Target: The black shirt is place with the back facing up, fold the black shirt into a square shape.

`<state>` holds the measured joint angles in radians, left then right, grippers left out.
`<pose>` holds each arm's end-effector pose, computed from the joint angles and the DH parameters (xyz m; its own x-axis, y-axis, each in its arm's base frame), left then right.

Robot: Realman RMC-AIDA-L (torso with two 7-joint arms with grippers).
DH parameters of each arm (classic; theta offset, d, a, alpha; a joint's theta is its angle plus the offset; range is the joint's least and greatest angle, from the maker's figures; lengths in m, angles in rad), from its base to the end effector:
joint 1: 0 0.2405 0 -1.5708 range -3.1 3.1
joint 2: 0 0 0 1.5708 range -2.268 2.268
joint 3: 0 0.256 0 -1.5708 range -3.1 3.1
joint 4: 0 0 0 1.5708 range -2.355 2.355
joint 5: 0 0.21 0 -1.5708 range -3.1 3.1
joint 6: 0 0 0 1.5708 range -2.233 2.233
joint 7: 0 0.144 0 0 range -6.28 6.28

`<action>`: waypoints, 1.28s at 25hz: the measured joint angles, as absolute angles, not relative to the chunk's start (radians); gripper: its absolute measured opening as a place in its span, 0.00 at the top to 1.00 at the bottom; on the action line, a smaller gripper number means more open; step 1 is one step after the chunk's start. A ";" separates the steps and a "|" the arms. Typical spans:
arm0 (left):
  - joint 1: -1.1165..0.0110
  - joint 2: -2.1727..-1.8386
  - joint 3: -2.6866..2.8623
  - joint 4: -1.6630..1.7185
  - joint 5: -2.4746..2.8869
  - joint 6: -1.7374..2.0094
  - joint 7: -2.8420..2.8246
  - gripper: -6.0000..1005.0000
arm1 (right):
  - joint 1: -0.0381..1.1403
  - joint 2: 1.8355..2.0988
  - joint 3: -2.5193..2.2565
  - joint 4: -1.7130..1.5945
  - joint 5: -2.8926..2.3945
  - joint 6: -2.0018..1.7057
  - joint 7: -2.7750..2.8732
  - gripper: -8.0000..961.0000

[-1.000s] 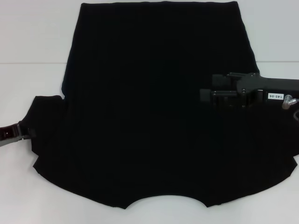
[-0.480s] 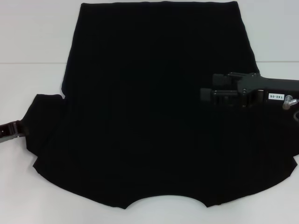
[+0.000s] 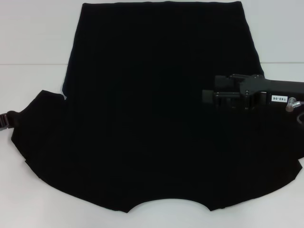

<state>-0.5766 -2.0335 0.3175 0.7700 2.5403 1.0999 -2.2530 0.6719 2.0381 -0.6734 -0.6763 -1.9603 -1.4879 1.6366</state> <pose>-0.3709 0.3666 0.0832 0.1912 0.7437 0.6405 0.9440 0.0394 -0.3275 0.2190 0.3836 0.0252 0.7189 -0.4093 -0.5619 -0.5589 -0.8209 -0.1171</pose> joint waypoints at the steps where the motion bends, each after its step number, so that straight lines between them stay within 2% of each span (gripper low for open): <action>1: -0.578 -2.033 0.318 0.770 2.540 1.094 -2.253 0.99 | 0.672 2.038 -0.673 -0.677 -1.960 -1.488 1.637 0.08; 23: -0.580 -2.026 0.315 0.772 2.534 1.012 -2.249 0.96 | 0.672 2.039 -0.673 -0.683 -1.950 -1.489 1.637 0.08; 32: -0.588 -2.026 0.316 0.804 2.377 1.223 -2.173 0.95 | 0.672 2.040 -0.673 -0.684 -1.950 -1.489 1.637 0.08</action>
